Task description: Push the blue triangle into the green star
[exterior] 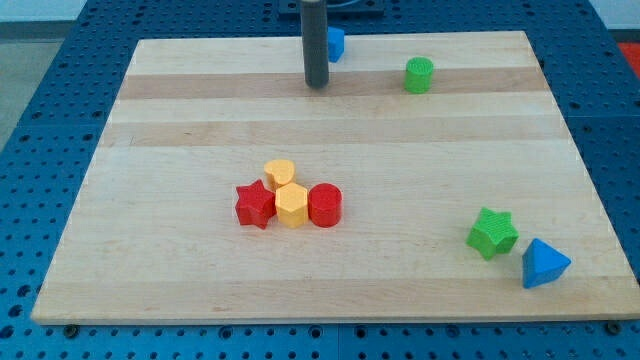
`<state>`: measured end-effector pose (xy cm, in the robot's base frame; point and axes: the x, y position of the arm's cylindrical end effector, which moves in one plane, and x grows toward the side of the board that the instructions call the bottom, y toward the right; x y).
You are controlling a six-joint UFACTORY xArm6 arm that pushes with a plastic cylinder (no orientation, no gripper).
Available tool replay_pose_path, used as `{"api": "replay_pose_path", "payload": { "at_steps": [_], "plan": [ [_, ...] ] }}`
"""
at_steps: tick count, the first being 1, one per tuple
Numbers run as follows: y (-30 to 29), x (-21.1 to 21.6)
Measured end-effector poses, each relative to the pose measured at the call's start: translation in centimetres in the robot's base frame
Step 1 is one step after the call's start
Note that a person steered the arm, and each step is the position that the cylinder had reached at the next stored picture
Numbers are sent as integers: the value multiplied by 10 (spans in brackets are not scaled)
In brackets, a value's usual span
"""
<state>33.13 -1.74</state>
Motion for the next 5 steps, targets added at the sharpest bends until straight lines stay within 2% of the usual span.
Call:
{"api": "replay_pose_path", "payload": {
  "at_steps": [1, 3, 4, 5],
  "plan": [
    [53, 77],
    [200, 86],
    [285, 115],
    [315, 200]
  ]
}}
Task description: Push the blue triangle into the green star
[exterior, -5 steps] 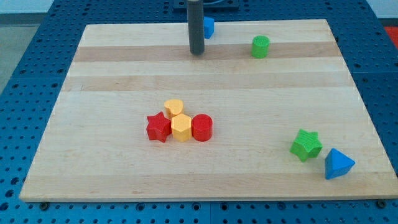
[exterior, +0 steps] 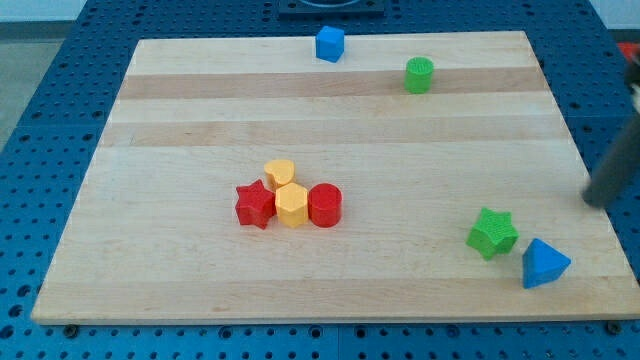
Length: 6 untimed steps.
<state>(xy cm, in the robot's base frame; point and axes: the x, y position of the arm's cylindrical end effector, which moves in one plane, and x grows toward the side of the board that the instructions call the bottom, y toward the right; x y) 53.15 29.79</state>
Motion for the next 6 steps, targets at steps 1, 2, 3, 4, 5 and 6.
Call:
{"api": "replay_pose_path", "payload": {
  "at_steps": [1, 2, 3, 4, 5, 6],
  "plan": [
    [0, 69],
    [-8, 84],
    [-19, 84],
    [-52, 72],
    [-89, 57],
    [-123, 46]
  ]
}}
